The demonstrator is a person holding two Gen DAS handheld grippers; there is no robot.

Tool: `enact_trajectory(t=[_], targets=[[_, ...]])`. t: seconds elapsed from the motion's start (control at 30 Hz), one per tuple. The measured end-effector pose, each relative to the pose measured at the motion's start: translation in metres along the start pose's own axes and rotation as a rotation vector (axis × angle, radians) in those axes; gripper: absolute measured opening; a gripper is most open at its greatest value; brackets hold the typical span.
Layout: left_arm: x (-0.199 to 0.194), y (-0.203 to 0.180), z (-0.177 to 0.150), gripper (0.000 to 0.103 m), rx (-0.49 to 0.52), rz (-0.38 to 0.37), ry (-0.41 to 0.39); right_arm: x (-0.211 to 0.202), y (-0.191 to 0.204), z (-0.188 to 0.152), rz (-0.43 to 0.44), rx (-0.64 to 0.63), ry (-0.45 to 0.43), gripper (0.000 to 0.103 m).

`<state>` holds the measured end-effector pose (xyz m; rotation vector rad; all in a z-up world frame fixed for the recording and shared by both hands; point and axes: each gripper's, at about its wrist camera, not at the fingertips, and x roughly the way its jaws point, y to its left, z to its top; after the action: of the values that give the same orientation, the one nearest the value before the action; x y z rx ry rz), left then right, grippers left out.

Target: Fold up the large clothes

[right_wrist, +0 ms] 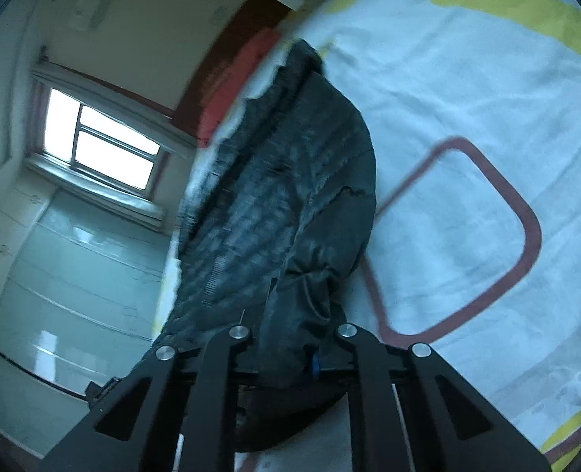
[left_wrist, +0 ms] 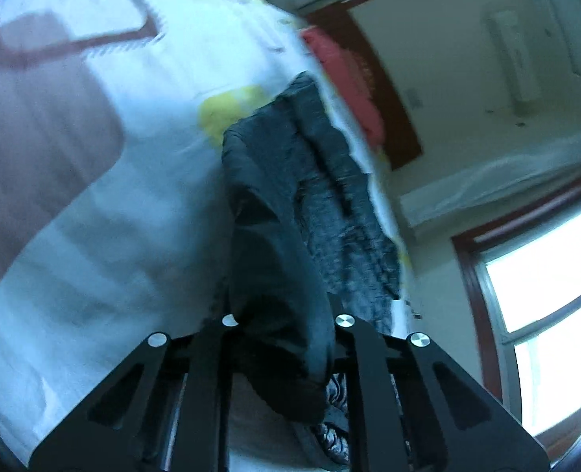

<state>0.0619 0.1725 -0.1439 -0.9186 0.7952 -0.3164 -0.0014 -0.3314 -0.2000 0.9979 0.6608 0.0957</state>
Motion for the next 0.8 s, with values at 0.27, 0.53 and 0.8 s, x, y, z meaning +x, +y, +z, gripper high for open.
enact_trajectory(t=[0.27,0.53,0.8], targets=[[-0.059,-0.062,0.003,0.012,0.148,-0.137,-0.055,-0.057,0.058,0.003,0.147,-0.085,-0.058,0.011],[-0.075,-0.113,0.044,0.012,0.176,-0.233,-0.067,-0.073,0.111,0.047,0.269,-0.159,-0.129,0.011],[0.038,-0.158,0.125,0.012,0.262,-0.193,-0.072,0.032,0.131,0.156,0.261,-0.165,-0.137,0.011]])
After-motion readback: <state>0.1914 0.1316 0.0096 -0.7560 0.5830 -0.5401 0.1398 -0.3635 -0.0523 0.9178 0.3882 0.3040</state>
